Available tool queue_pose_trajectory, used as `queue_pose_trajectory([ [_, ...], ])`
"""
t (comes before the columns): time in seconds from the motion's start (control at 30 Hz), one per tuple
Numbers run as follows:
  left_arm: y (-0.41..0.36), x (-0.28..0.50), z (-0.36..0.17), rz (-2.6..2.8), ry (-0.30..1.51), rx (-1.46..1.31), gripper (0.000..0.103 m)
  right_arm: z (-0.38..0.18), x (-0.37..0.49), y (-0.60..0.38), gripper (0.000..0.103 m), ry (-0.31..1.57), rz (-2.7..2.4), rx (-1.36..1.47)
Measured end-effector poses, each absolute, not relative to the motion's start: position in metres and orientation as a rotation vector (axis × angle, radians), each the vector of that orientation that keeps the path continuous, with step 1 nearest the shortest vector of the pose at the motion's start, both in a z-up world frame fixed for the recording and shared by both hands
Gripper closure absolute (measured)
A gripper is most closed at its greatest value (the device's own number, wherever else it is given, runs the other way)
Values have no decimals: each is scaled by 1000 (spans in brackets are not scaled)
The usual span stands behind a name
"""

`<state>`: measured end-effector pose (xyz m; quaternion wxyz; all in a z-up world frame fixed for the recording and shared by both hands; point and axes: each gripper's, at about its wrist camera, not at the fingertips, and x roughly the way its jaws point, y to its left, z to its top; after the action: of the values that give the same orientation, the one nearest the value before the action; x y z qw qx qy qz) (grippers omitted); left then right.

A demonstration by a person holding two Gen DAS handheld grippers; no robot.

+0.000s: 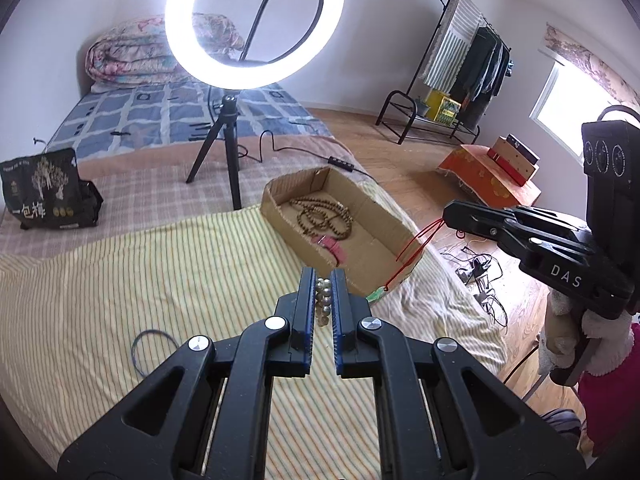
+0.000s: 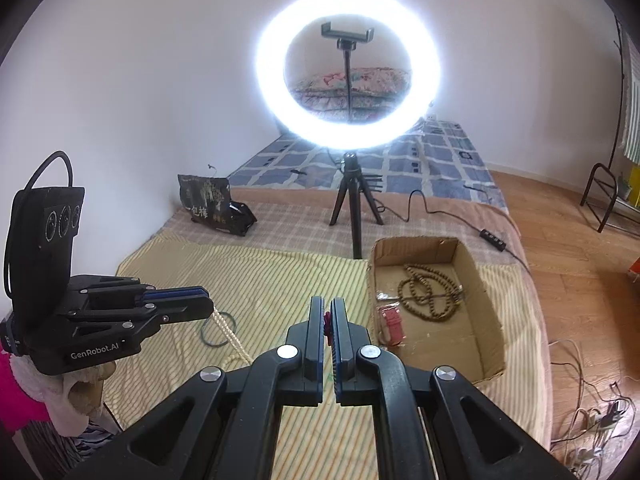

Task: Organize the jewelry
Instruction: 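Lift the pearls with the left tool while the right tool carries the pendant toward the box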

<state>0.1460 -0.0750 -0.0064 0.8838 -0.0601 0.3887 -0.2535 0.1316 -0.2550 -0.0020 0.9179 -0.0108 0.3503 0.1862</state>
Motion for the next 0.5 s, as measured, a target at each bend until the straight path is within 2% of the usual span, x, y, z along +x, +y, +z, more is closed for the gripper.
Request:
queue_pose_trajectory([
  [0.5, -134, 171, 28, -611, 754, -101, 98, 14, 166, -304, 103, 706, 275, -25],
])
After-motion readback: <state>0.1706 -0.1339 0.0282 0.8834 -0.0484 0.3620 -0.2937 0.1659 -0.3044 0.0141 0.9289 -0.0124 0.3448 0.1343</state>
